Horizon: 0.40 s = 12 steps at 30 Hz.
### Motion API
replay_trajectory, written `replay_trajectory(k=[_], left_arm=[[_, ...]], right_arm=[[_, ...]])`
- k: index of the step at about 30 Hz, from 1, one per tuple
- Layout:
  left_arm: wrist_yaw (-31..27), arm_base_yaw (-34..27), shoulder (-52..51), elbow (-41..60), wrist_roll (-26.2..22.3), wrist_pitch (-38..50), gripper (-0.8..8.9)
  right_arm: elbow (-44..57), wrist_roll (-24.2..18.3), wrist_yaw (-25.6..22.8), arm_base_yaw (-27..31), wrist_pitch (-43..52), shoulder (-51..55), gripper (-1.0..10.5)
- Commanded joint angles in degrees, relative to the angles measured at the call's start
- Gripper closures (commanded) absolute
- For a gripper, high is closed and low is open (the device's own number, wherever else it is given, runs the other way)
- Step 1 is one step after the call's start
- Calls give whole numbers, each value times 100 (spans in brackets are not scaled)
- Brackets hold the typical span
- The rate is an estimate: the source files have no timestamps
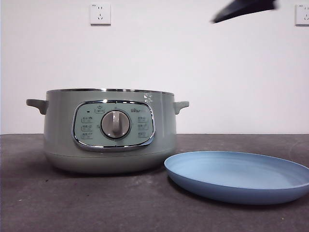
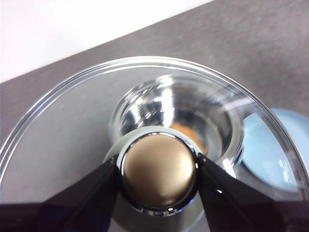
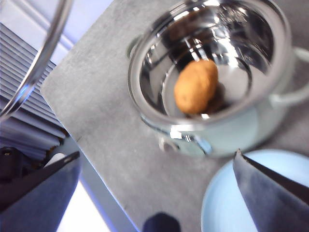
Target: Take the potato out from the steamer,put the potato on the plate,close the lid
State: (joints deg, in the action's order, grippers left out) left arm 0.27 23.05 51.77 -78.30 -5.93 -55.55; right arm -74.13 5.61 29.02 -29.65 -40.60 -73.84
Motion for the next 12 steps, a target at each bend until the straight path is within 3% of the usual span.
replay_trajectory(k=[1, 12], left_arm=[[-39, 9, -339, -52, 184, -61, 822], [-326, 9, -1097, -52, 334, -817, 822]], right_arm=[[-603, 50, -162, -295, 28, -737, 351], [-2540, 52, -1346, -1086, 129, -3136, 351]])
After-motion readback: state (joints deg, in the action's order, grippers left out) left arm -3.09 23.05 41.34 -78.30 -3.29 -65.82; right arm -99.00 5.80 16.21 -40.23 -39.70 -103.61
